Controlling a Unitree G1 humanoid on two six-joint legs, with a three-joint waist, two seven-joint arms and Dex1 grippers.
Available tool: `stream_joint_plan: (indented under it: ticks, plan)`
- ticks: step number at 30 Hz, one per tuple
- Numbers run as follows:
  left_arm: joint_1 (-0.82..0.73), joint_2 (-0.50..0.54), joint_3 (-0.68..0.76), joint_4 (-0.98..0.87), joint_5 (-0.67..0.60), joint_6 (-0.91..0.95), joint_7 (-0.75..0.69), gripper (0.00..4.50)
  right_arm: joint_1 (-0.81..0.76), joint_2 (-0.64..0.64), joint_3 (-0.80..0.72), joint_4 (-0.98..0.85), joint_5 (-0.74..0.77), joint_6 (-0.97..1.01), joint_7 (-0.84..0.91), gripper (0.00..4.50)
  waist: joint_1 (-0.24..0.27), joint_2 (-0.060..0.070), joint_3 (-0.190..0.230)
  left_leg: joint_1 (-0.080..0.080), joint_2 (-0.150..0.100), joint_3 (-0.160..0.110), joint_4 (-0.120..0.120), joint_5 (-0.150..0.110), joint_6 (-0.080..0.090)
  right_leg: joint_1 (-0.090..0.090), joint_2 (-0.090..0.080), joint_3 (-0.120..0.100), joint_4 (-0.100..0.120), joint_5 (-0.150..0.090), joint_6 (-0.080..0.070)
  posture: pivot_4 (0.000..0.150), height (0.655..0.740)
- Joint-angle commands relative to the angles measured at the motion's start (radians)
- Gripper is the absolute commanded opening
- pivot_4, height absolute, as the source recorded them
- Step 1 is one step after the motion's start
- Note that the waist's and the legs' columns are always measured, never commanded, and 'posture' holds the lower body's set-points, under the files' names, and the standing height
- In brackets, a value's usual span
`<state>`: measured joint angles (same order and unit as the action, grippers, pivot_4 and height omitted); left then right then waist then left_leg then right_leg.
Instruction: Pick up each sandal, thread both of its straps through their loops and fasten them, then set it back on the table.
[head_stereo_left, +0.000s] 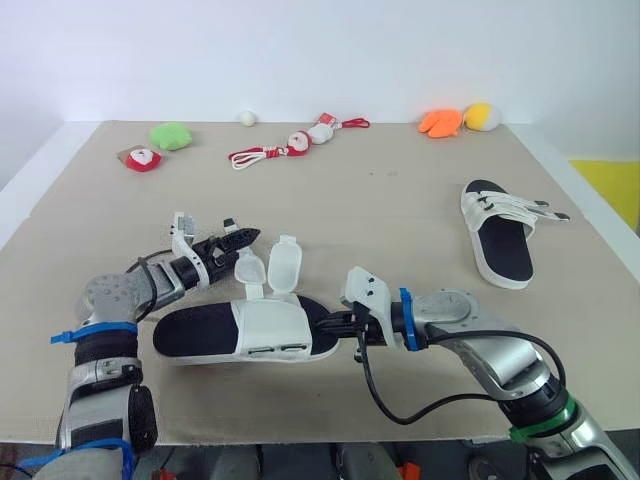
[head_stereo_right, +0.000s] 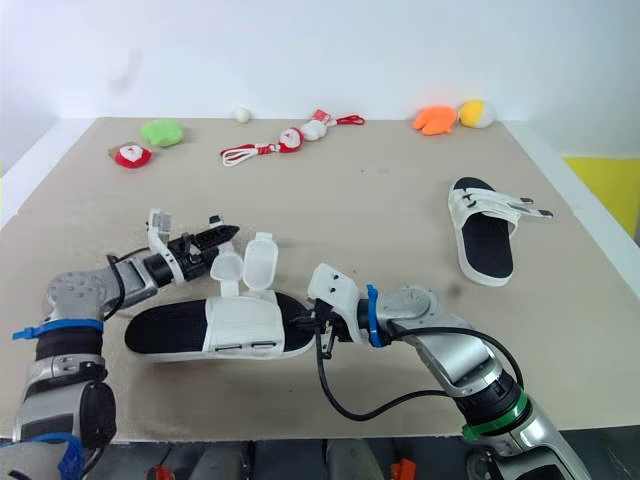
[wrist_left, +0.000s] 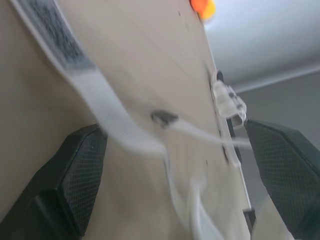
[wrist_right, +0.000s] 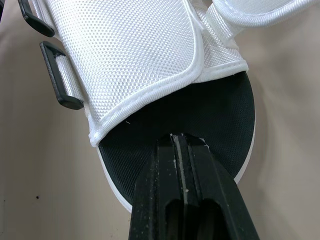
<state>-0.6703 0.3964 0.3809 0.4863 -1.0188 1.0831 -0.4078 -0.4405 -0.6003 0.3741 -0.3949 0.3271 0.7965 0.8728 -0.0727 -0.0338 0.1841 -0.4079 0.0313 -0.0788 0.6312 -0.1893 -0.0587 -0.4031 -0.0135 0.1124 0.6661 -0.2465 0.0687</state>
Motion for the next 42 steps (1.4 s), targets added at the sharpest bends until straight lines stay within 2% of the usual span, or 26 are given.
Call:
stream_joint_plan:
  ticks: [1, 4, 5, 6, 9, 11, 12, 17, 20, 24, 26, 29, 36, 42]
  plan:
    - [-0.02, -0.01, -0.014, 0.043, 0.07, -0.066, -0.04, 4.5, 0.01, -0.001, 0.008, -0.006, -0.013, 0.024, -0.02, 0.01, 0.0, 0.0, 0.0, 0.0, 0.0, 0.0, 0.0, 0.0, 0.0, 0.0, 0.0, 0.0, 0.0, 0.0, 0.0, 0.15, 0.74]
    - [-0.016, -0.023, -0.032, 0.027, 0.127, -0.151, -0.084, 3.75, 0.014, -0.003, 0.006, -0.012, -0.01, 0.027, -0.023, 0.0, 0.0, 0.0, 0.0, 0.0, 0.0, 0.0, 0.0, 0.0, 0.0, 0.0, 0.0, 0.0, 0.0, 0.0, 0.0, 0.15, 0.74]
    - [-0.011, -0.025, -0.04, 0.011, 0.148, -0.184, -0.107, 3.14, 0.015, -0.003, 0.006, -0.014, -0.01, 0.027, -0.023, 0.0, -0.001, 0.0, 0.0, 0.0, 0.0, 0.0, 0.0, 0.0, 0.0, 0.0, 0.0, 0.0, 0.0, 0.0, 0.0, 0.15, 0.74]
    - [-0.005, -0.024, -0.055, -0.009, 0.171, -0.219, -0.133, 2.86, 0.016, -0.004, 0.006, -0.015, -0.009, 0.028, -0.023, 0.0, -0.001, 0.0, 0.0, 0.0, 0.0, 0.0, -0.001, 0.0, -0.001, 0.0, 0.0, 0.0, 0.0, 0.0, 0.0, 0.15, 0.74]
    - [0.015, -0.028, -0.087, -0.088, 0.215, -0.326, -0.227, 1.53, 0.017, -0.007, 0.01, -0.018, -0.008, 0.027, -0.017, 0.0, -0.001, 0.0, 0.0, 0.0, 0.0, 0.0, -0.004, 0.001, -0.001, -0.001, 0.0, 0.0, -0.001, 0.0, 0.0, 0.15, 0.74]
    - [0.024, -0.029, -0.091, -0.16, 0.224, -0.386, -0.277, 0.46, 0.013, -0.007, 0.014, -0.017, -0.01, 0.026, -0.014, 0.0, -0.001, 0.0, 0.0, 0.0, 0.0, 0.0, -0.006, 0.002, -0.003, -0.002, 0.0, 0.0, -0.002, -0.001, -0.001, 0.15, 0.74]
    - [0.026, -0.026, -0.089, -0.21, 0.225, -0.419, -0.301, 0.13, 0.01, -0.007, 0.015, -0.015, -0.01, 0.025, -0.012, 0.0, -0.001, 0.0, 0.0, 0.0, 0.0, 0.0, -0.007, 0.002, -0.003, -0.002, 0.0, 0.0, -0.002, -0.001, -0.001, 0.15, 0.74]
    - [0.057, 0.032, -0.145, -0.414, 0.262, -0.486, -0.418, 0.13, 0.004, -0.015, 0.027, -0.007, -0.018, 0.01, 0.003, 0.0, -0.004, 0.0, 0.0, 0.0, 0.0, 0.0, -0.01, 0.002, -0.004, -0.003, 0.0, 0.0, -0.002, -0.001, 0.0, 0.15, 0.74]
    - [0.109, 0.074, -0.224, -0.555, 0.369, -0.615, -0.472, 0.13, 0.004, -0.021, 0.042, -0.005, -0.026, 0.001, 0.009, 0.0, -0.005, 0.0, 0.0, 0.0, 0.0, 0.0, -0.011, 0.002, -0.004, -0.003, 0.0, 0.001, -0.002, -0.002, -0.001, 0.15, 0.74]
    - [0.186, 0.115, -0.351, -0.649, 0.631, -0.994, -0.548, 0.13, 0.005, -0.02, 0.053, 0.0, -0.028, 0.001, 0.012, 0.0, -0.003, 0.0, 0.0, 0.0, 0.0, 0.0, -0.011, 0.002, -0.004, -0.002, 0.0, 0.001, -0.003, -0.003, -0.002, 0.15, 0.74]
    - [0.232, 0.121, -0.395, -0.646, 0.767, -1.327, -0.593, 0.13, 0.004, -0.017, 0.063, 0.005, -0.037, 0.004, 0.011, 0.0, -0.003, 0.0, 0.0, 0.001, 0.0, 0.001, -0.012, 0.002, -0.004, -0.002, 0.0, 0.001, -0.003, -0.004, -0.004, 0.15, 0.74]
    - [0.265, 0.126, -0.414, -0.601, 0.84, -1.651, -0.629, 0.13, 0.002, -0.014, 0.071, 0.006, -0.042, 0.006, 0.013, 0.0, -0.003, 0.0, 0.0, 0.001, 0.001, 0.002, -0.012, 0.002, -0.004, -0.003, -0.001, 0.002, -0.003, -0.005, -0.007, 0.15, 0.74]
    - [0.3, 0.235, -0.48, -0.426, 0.887, -2.19, -0.683, 0.13, -0.002, -0.017, 0.092, 0.019, -0.052, -0.01, 0.036, 0.0, -0.004, 0.0, 0.0, 0.002, 0.001, 0.003, -0.012, 0.003, -0.003, -0.003, -0.001, 0.002, -0.003, -0.005, -0.007, 0.15, 0.74]
    - [0.324, 0.339, -0.57, -0.35, 0.921, -2.47, -0.618, 0.13, -0.019, -0.01, 0.103, 0.048, -0.067, -0.032, 0.058, 0.0, -0.006, 0.0, 0.0, 0.002, 0.003, 0.004, -0.013, 0.003, -0.003, -0.003, 0.0, 0.002, -0.003, -0.005, -0.007, 0.15, 0.74]
